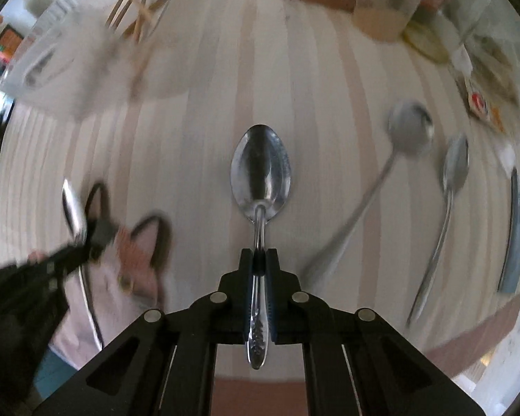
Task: Organize utensils
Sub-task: 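Close the right tool on another silver spoon handle while the left tool lifts its spoon, then carry the spoon to the clear basket with the right tool while the left tool carries its own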
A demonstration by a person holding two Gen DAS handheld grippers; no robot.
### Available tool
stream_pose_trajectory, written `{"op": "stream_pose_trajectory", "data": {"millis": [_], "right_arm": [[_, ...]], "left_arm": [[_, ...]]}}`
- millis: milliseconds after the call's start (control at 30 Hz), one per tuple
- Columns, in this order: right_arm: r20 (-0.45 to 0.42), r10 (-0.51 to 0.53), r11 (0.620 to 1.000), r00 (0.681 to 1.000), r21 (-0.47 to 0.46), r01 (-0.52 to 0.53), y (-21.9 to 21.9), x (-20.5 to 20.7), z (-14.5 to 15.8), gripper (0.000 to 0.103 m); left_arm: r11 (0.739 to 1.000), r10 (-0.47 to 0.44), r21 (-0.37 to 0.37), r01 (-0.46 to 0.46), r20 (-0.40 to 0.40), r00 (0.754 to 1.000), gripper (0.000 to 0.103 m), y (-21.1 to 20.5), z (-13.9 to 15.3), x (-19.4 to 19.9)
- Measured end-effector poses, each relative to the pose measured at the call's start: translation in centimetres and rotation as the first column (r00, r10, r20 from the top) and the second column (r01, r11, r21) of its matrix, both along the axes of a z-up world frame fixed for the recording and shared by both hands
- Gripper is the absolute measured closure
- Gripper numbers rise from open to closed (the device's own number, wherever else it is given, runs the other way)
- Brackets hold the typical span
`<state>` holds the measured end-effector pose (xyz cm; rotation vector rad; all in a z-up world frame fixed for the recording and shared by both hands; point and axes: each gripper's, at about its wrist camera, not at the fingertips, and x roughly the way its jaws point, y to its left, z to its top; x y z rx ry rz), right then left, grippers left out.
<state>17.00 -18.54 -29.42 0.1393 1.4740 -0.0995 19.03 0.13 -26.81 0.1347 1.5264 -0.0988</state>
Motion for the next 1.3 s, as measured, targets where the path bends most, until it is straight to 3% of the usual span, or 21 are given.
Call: {"op": "stream_pose_trajectory", "data": {"millis": [233,433,733,1033,1300], "right_arm": [[-0.059,-0.044,0.999,0.997,-0.019,0.043,1.6,-3.4,0.8,0.095],[-0.078,-0.098,0.995,0.992,-0.039,0.096,2.6,-2.9,1.4,0.094],[-0.094,-0.096,0.995,0.991,-0.044,0.092,3.7,-1.1,1.5,0.094],[-0.056,-0.087,0.995,0.995,-0.052,0.084,3.6,-0.4,0.5,0.096],[-0.004,-0.089,0.996,0.996,0.005,0.089,2.9,-1.6,1.8,0.096]], "left_arm": [[0.998,-0.058,-0.030,0.058,0.004,0.998,0.097,0.9,0.6,0.5],[0.993,-0.109,-0.036,0.109,-0.006,0.994,0.095,0.2,1.3,0.6],[0.992,-0.126,-0.011,0.126,-0.011,0.992,0.096,-1.2,1.2,1.2],[0.992,-0.126,0.026,0.125,0.021,0.992,0.099,-2.2,1.3,0.8],[0.994,-0.112,0.025,0.110,0.090,0.990,0.099,-2.7,4.3,0.1]]}}
